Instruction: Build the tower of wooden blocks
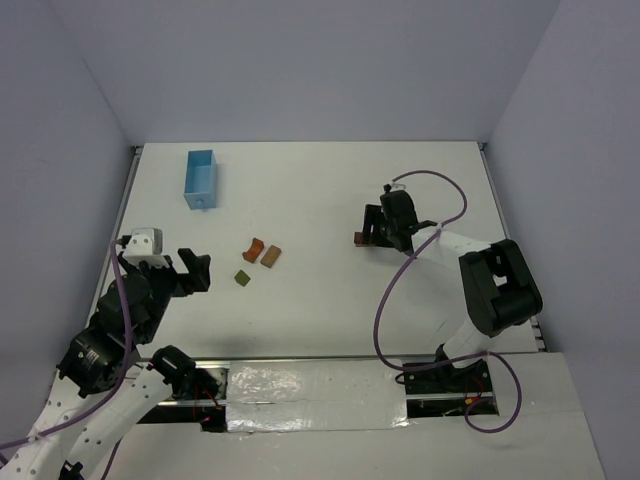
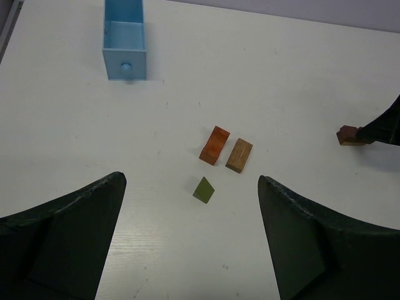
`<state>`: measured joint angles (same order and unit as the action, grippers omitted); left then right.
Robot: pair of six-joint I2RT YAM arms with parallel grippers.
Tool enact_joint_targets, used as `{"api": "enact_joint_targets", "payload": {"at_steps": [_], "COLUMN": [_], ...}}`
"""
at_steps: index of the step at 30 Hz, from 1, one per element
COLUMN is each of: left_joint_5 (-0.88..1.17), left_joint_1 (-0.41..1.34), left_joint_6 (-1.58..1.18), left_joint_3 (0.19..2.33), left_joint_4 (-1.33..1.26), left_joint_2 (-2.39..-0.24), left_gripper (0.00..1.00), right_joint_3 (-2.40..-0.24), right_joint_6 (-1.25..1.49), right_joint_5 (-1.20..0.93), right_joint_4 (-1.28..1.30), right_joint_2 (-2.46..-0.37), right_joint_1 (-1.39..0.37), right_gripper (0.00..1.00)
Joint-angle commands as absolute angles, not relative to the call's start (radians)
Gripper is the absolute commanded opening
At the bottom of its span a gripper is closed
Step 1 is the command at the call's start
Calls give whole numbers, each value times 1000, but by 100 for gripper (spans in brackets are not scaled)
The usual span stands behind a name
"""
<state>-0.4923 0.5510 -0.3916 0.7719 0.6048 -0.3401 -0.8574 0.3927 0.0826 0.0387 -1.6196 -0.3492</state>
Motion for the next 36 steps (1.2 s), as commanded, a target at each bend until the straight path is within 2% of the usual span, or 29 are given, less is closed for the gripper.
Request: {"api": "enact_joint_targets", "payload": {"at_steps": [1,5,7,8,11,23,36], "left_joint_5": [-485,-483,-483,-482,-480,-503,-500], "left_joint_1": [551,549,551,551,549,549,551], "left_joint_6": [-371,-370,-368,-368,-368,-376,-374], "left_joint_3": [772,770,770,770,770,773,773], "left_joint_4": [551,551,549,549,549,560,560], "left_joint_2": [-350,-350,-353,-354,-356,-357,-359], "left_gripper": [99,99,100,99,99,100,100], "right_joint_3": [-881,-882,-894,-902,-954,-1120,-1146], "right_joint_6": [370,370,364,362,354,403,430], "right_joint_5": [57,57,51,45,43,276,290], "right_joint_4": [26,34,46,54,109,305,316], "right_joint_2": [-1557,-1540,-1543,-1551,-1601,-1739,-1784], "right_joint_1": [-344,-344,-344,-344,-351,-466,-469], "right_gripper": [74,82,96,100,100,100,100]}}
